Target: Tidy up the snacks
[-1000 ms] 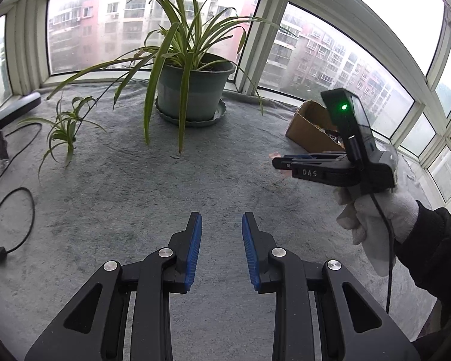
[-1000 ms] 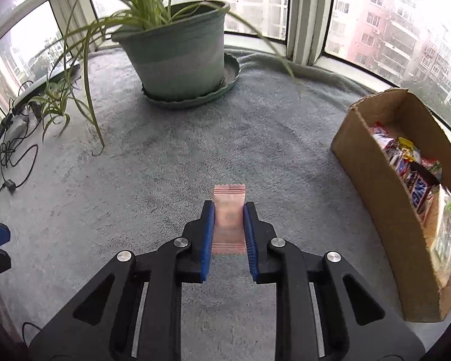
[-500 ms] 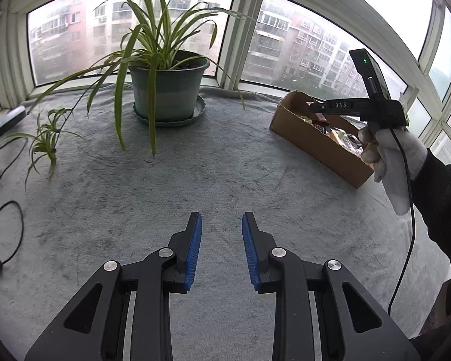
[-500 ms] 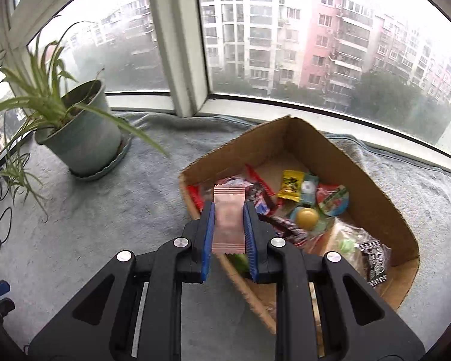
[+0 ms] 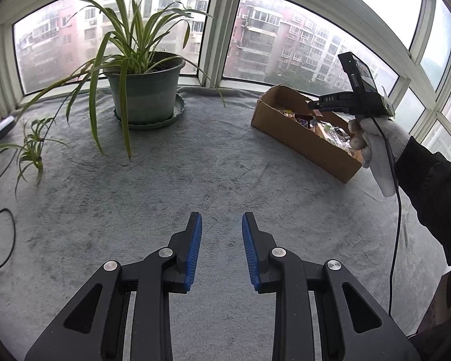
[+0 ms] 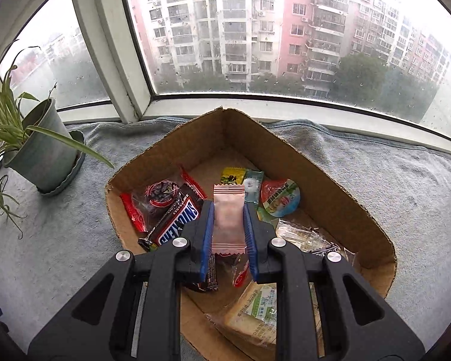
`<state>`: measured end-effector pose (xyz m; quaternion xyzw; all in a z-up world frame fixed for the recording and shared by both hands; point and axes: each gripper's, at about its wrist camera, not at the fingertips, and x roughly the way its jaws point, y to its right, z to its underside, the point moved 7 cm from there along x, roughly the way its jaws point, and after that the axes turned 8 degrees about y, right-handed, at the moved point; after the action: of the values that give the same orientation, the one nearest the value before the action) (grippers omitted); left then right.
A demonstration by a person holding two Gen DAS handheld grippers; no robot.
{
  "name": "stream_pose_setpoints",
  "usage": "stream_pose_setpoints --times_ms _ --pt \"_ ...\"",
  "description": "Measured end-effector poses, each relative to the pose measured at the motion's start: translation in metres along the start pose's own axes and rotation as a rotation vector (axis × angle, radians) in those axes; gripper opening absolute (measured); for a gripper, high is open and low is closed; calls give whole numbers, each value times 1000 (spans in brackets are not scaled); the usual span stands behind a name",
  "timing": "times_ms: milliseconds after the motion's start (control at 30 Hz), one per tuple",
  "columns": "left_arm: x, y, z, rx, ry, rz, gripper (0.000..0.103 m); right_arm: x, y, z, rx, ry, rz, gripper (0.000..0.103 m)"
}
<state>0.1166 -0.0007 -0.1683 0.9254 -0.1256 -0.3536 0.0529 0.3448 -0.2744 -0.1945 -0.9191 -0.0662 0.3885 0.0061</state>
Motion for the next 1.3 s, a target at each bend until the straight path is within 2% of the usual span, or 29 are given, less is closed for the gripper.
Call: stream_pose_setpoints --times_ms 67,133,467,767,800,900,933,967,1033,1200,1267,1300 --pt "-1 3 -1 7 0 2 26 -3 0 -1 1 6 0 25" --pt "-2 6 -3 15 4 3 26 -8 -1 -2 1 18 -1 34" --pt "-11 25 -12 53 38 14 26 -60 -9 6 5 70 -50 35" --pt "-25 41 -20 77 75 25 26 -130 -22 40 -9 115 -68 35" --pt "-26 43 -21 78 79 27 26 -139 -26 45 -13 120 -69 35" --pt "-29 47 -23 86 93 29 38 -162 -36 59 -30 135 -58 35" --pt "-31 50 -23 90 96 31 38 -170 -39 63 -30 141 -51 43" --pt "-31 51 -24 94 97 33 38 -177 -42 67 -27 150 -40 62" --pt "-33 54 -25 98 103 34 44 -194 -49 73 -25 182 -23 80" --pt "-40 56 -28 98 119 12 64 -220 -58 83 -9 214 27 81" --pt "-42 55 -29 96 123 -11 68 -225 -60 88 6 217 29 92" --pt "-43 54 -29 95 125 -20 70 -228 -61 89 10 223 32 92"
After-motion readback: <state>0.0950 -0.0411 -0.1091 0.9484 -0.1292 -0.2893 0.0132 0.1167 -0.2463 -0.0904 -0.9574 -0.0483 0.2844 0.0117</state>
